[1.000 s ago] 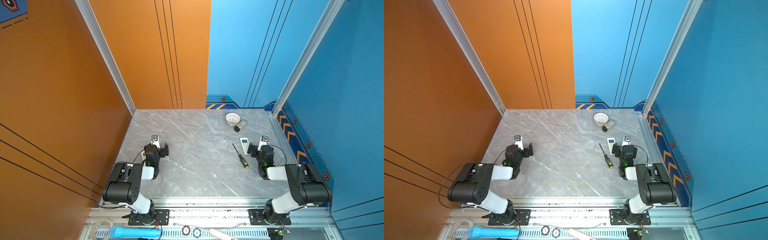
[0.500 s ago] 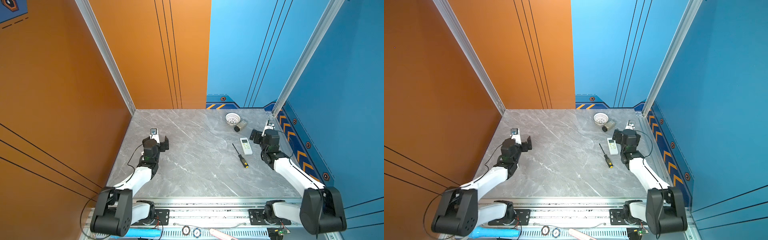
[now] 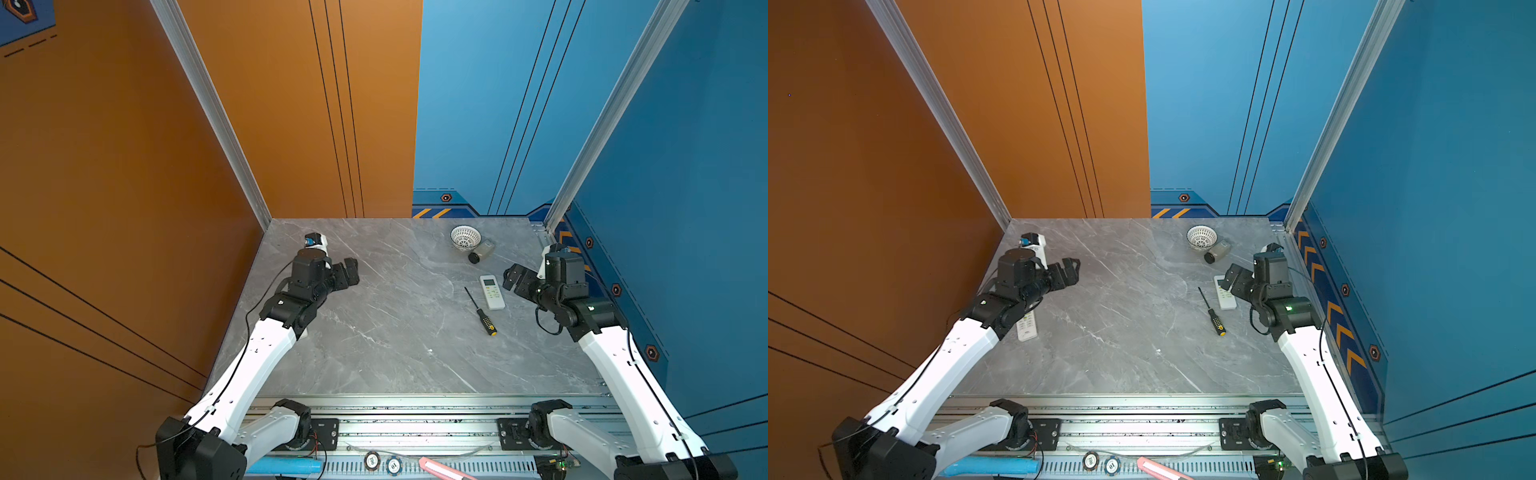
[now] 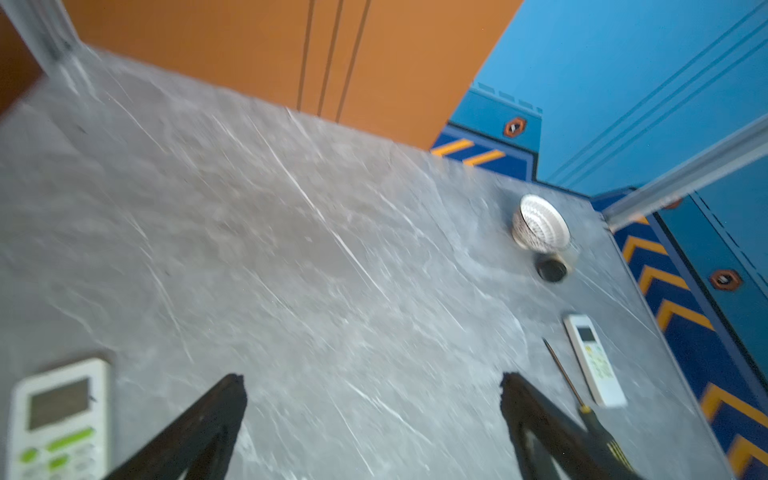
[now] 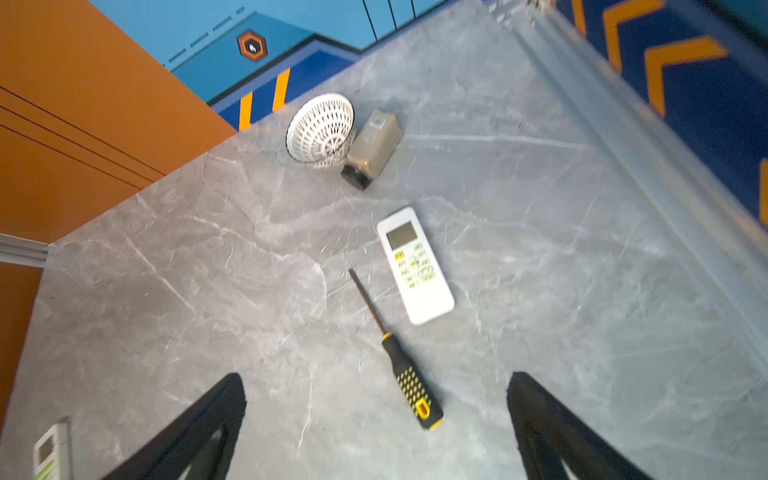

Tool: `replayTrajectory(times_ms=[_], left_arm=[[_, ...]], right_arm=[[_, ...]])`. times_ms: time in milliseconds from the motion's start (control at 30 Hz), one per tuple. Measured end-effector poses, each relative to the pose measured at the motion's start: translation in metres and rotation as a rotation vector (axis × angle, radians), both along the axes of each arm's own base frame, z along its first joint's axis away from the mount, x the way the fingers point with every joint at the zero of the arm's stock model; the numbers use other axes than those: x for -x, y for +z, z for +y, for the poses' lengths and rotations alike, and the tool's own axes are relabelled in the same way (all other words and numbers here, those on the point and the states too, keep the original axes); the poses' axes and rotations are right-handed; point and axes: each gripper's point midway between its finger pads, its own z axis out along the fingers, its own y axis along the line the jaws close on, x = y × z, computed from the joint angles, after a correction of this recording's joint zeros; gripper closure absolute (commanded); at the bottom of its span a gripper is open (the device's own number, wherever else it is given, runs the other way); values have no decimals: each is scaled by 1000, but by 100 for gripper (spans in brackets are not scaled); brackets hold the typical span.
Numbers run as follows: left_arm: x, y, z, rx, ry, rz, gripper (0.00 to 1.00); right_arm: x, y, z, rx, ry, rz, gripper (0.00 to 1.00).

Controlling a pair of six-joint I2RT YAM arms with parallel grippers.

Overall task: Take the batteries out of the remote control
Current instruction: 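Grasp the white remote with the right gripper while the left arm reaches forward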

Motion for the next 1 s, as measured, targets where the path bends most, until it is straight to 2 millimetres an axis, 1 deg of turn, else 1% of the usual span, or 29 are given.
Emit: replayTrajectory(times_ms=[100, 233, 367, 467, 633, 700, 800, 900, 1000], left_arm=[[10, -24, -25, 31, -64, 105, 2], [21, -43, -50, 51, -130, 188, 2], [28, -52, -68, 65, -174, 230, 2], [33, -57, -78, 71, -203, 249, 2], [38, -63, -91, 69, -238, 270, 2], [40, -63, -94, 69, -247, 270, 2], [42, -63, -97, 70, -255, 270, 2], [42, -63, -97, 71, -255, 270, 2], [42, -61, -97, 72, -255, 267, 2]], right_arm=[[12, -17, 7, -39, 22, 101, 0], [22, -47, 14, -45, 61, 238, 0], [28, -81, 18, -15, 97, 350, 0], [28, -100, 18, 8, 116, 410, 0], [9, -127, 17, 55, 159, 479, 0], [-4, -143, 14, 71, 174, 521, 0], [-23, -162, 8, 99, 196, 568, 0], [-48, -174, 1, 135, 221, 584, 0], [-67, -184, -2, 156, 255, 588, 1]])
